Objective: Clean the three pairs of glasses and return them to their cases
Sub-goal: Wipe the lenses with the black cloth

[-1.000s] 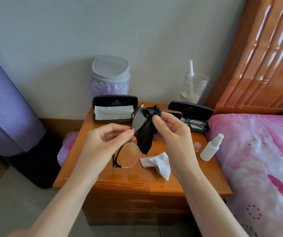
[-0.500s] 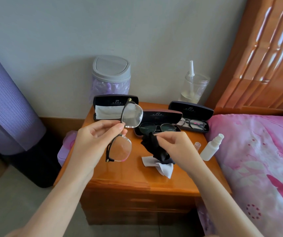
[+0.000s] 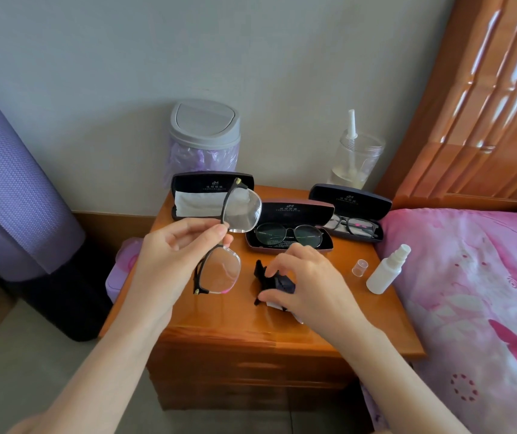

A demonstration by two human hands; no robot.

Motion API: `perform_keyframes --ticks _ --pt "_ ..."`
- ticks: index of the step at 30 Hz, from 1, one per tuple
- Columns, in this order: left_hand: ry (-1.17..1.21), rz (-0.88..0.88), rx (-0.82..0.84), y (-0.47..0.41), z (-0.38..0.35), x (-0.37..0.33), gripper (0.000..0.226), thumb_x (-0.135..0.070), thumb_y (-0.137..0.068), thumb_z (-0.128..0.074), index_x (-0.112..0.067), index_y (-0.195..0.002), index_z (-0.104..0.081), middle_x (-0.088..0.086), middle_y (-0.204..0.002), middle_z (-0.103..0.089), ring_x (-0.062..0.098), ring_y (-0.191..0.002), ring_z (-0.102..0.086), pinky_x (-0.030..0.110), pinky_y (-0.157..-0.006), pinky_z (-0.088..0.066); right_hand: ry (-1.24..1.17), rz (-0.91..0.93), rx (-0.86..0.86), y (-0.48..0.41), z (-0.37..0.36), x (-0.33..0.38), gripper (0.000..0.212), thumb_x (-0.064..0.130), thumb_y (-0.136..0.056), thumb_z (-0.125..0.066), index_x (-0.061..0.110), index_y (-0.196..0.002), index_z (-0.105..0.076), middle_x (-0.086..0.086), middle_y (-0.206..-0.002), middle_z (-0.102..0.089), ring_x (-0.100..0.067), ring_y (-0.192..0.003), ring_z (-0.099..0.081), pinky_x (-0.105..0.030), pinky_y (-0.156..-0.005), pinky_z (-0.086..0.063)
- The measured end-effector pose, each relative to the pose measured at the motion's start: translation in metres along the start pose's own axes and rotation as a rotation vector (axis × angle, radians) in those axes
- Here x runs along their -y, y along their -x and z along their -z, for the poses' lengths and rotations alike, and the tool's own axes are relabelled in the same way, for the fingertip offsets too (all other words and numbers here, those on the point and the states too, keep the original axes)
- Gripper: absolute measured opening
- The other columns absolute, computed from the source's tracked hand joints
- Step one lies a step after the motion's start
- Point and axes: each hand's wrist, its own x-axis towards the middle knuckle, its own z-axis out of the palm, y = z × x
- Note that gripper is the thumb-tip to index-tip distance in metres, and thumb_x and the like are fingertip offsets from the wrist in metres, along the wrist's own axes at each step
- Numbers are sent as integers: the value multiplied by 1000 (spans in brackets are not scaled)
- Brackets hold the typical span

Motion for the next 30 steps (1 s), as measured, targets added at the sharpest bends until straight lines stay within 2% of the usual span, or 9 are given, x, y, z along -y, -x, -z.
perform_keyframes --ticks 2,6,11,15,18,21,24,27,30 --pt "-8 0 3 0 -1 0 11 -22 -83 -68 -16 -90 -73 -5 -76 -75 1 -79 -69 4 -61 -47 87 7 32 -1 -8 0 38 43 -84 -66 27 -118 -57 8 -117 -49 -11 -110 -46 -18 -86 -38" --pt "-9 4 6 1 -1 0 11 -21 -83 -67 -16 -91 -73 -4 -77 -75 3 -79 -70 7 -62 -50 -24 -161 -10 -8 -8 -10 23 22 -90 -62 24 -114 -61 6 -114 -60 -9 -94 -54 -15 -68 -41" --pt "-13 8 7 0 -1 1 13 -23 -82 -68 -16 -92 -73 -4 -77 -75 4 -80 -70 7 -62 -50 63 -254 -49 -10 -4 -22 20 19 -95 -53 27 -107 -68 5 -111 -67 -14 -99 -61 -20 -68 -45" --pt "4 9 11 0 -1 0 13 -21 -82 -68 -14 -92 -73 -3 -77 -75 3 -78 -70 7 -62 -50 189 -232 -125 -8 -1 -27 22 26 -97 -50 26 -111 -67 7 -116 -57 -12 -109 -47 -12 -56 -21" --pt "-9 0 12 0 0 1 14 -21 -82 -68 -13 -93 -73 -3 -78 -75 5 -80 -70 8 -63 -51 81 -107 -191 -6 -4 -22 25 38 -88 -64 20 -103 -71 2 -104 -57 -17 -103 -46 -19 -73 -30" --pt "-8 1 12 0 0 1 15 -21 -82 -68 -13 -94 -73 -2 -78 -75 6 -80 -70 9 -64 -51 90 -87 4 -5 -12 -15 44 51 -81 -65 23 -115 -65 5 -112 -56 -15 -106 -43 -23 -84 -34" --pt "-20 -3 13 0 0 2 16 -21 -82 -68 -13 -95 -73 -2 -80 -75 6 -82 -70 8 -63 -51 106 -110 25 -6 -15 -15 36 39 -87 -62 23 -120 -63 5 -116 -56 -15 -112 -42 -20 -82 -33" --pt "-25 -6 7 0 1 2 17 -21 -82 -68 -13 -96 -73 -2 -80 -75 4 -81 -70 7 -61 -49 21 -143 -74 -7 -12 -20 20 31 -90 -60 24 -106 -71 7 -104 -63 -11 -101 -47 -20 -72 -35" --pt "-21 -5 7 0 0 2 16 -21 -82 -68 -13 -96 -73 -2 -80 -75 4 -80 -70 7 -61 -49 -395 -258 -163 -10 5 -20 16 28 -90 -62 20 -98 -74 7 -91 -71 -9 -87 -62 -16 -70 -47"
